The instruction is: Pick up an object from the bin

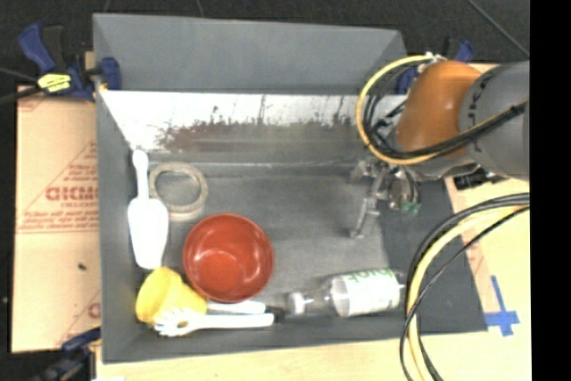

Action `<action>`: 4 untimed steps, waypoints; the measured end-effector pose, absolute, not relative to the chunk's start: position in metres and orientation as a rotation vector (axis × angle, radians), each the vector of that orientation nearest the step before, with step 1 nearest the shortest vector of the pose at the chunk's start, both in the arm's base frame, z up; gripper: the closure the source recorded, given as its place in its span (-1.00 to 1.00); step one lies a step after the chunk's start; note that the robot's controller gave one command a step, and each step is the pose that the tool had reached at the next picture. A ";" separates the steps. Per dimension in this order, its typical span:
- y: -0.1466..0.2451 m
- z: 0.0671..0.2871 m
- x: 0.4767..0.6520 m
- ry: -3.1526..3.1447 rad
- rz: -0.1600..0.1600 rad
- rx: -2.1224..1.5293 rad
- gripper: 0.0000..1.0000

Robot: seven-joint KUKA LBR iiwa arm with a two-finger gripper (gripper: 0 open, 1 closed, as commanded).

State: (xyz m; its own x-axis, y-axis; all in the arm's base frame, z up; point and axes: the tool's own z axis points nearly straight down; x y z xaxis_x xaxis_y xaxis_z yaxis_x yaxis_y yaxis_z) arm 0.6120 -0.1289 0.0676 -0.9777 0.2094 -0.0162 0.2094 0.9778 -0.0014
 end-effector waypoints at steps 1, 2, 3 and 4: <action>-0.129 0.071 0.614 3.102 -0.006 0.327 -1.00; -0.153 0.080 0.611 2.930 0.002 1.050 1.00; -0.153 0.080 0.611 2.931 0.001 1.049 1.00; -0.136 0.077 0.595 2.906 0.004 1.111 1.00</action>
Offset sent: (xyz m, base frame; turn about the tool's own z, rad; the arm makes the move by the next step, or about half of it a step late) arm -0.0023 -0.0224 0.0114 0.4803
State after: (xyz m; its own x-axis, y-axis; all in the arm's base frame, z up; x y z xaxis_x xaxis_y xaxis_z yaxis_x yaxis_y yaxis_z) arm 0.5954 -0.1364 0.0769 -0.7447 0.6669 -0.0277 0.6668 0.7451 0.0134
